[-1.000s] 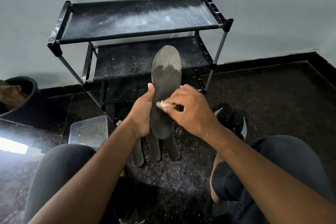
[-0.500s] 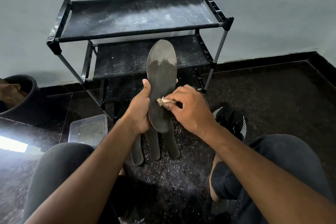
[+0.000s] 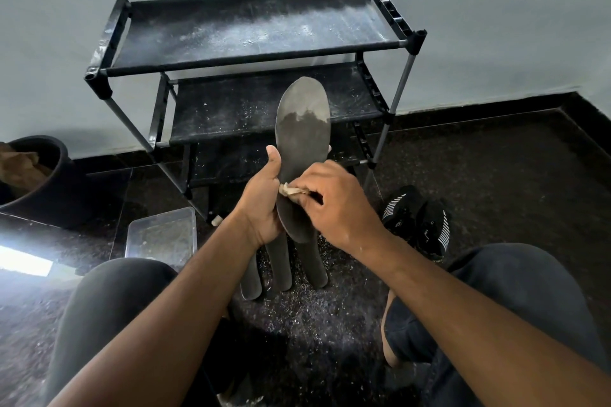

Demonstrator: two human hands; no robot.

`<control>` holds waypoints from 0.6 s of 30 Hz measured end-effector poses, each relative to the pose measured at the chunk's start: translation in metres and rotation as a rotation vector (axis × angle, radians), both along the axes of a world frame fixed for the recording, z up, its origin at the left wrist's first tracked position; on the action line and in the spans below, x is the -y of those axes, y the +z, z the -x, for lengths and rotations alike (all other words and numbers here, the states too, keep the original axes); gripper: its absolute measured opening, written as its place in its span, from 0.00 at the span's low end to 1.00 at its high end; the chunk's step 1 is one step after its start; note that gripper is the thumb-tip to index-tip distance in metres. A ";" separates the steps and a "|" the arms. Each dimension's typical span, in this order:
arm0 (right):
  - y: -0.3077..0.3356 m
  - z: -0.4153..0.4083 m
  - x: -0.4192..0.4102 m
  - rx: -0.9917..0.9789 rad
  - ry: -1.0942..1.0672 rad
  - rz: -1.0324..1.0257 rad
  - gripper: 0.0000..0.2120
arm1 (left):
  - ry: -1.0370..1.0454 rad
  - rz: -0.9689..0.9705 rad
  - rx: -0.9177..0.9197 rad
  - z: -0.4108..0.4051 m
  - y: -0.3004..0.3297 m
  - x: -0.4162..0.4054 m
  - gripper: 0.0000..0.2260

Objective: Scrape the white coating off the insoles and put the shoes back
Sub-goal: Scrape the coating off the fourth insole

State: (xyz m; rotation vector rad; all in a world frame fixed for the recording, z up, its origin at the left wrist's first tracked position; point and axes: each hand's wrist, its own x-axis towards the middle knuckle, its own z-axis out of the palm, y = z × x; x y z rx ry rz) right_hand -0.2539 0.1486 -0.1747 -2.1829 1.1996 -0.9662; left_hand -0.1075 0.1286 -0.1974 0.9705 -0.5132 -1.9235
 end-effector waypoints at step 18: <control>0.004 0.001 -0.011 -0.044 0.163 -0.197 0.03 | 0.059 -0.029 -0.153 -0.009 0.003 0.004 0.37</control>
